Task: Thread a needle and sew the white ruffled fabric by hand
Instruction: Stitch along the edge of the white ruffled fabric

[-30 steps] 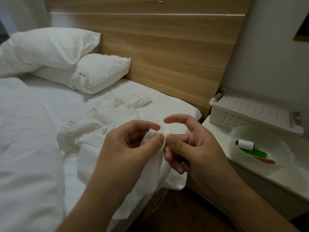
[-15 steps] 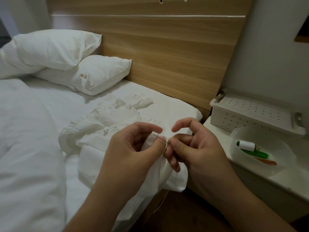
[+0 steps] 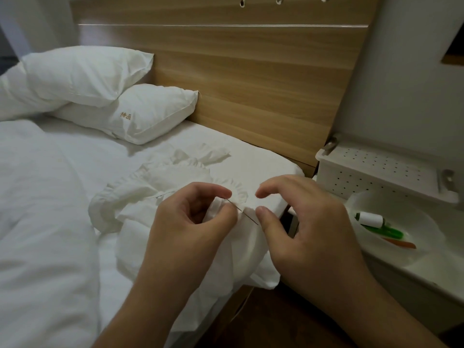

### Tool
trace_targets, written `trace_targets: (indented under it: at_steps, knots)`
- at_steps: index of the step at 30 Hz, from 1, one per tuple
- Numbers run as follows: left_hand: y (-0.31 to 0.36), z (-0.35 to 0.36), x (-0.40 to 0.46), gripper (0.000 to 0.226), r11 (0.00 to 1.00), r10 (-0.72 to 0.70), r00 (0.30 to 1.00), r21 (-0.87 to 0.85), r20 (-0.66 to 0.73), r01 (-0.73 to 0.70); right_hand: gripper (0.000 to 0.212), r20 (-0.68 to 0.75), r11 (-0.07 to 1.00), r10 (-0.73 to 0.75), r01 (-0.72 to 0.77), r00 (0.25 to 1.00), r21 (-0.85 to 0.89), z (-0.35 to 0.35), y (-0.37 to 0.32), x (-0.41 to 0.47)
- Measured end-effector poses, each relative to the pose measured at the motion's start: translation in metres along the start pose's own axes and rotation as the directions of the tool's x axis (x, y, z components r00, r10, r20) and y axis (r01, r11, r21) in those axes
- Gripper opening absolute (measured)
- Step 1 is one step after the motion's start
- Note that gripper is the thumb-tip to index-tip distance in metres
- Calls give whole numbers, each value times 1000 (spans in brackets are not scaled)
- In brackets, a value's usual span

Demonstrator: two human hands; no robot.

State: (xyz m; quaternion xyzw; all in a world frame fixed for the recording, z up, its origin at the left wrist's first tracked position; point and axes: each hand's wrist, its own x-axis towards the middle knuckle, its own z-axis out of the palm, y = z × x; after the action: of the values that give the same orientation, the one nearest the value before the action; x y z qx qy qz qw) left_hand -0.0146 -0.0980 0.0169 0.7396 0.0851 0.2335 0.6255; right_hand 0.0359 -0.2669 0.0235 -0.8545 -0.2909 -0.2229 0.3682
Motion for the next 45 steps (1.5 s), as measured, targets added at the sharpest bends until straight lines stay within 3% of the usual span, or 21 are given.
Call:
trace_targets:
  at_steps: [3,7,11,14,17,19,23,30,33,35,37,39,40,42,45]
  knots:
    - [1,1,-1,16,1000,-7,999,2,51,7,14,47,989,-35,28,998,146,3,-1,1]
    - [1,2,-1,17,999,-28,997,-25,75,30,19,70,977,-35,20,997,212,5,3,3]
    - [1,2,0,16,997,-60,992,-50,115,66,22,92,976,-48,27,995,215,4,4,3]
    - [0,1,1,18,993,-86,988,-65,130,95,12,75,982,-36,21,997,185,6,5,3]
    - [0,0,2,15,993,-89,986,-70,141,100,9,46,969,43,-53,998,242,7,3,1]
    - [-1,0,1,19,996,-81,988,-32,130,86,16,64,901,183,-193,981,388,6,2,2]
    - [-1,1,0,21,998,-54,990,51,131,48,17,131,658,383,-369,915,656,2,1,5]
    - [2,0,1,41,981,-13,989,195,148,-16,17,208,311,484,-389,850,867,-9,2,15]
    - [3,0,1,47,979,20,989,200,149,-50,17,231,254,465,-378,855,890,-13,4,21]
    - [3,0,1,49,977,37,990,203,134,-64,18,255,326,448,-423,857,846,-15,7,22]
    - [2,1,1,51,977,41,992,205,119,-65,14,242,574,384,-436,891,693,-18,12,19]
    - [1,0,3,52,974,51,993,215,110,-73,7,265,833,235,-334,935,440,-19,13,16]
    - [1,0,3,52,971,55,993,224,108,-79,15,307,912,178,-274,935,305,-18,15,13]
    - [0,-1,4,51,968,67,992,236,102,-90,24,349,978,145,-188,926,94,-12,18,11]
    - [0,0,4,49,963,74,993,252,95,-96,14,282,987,157,-138,946,-86,-7,19,10]
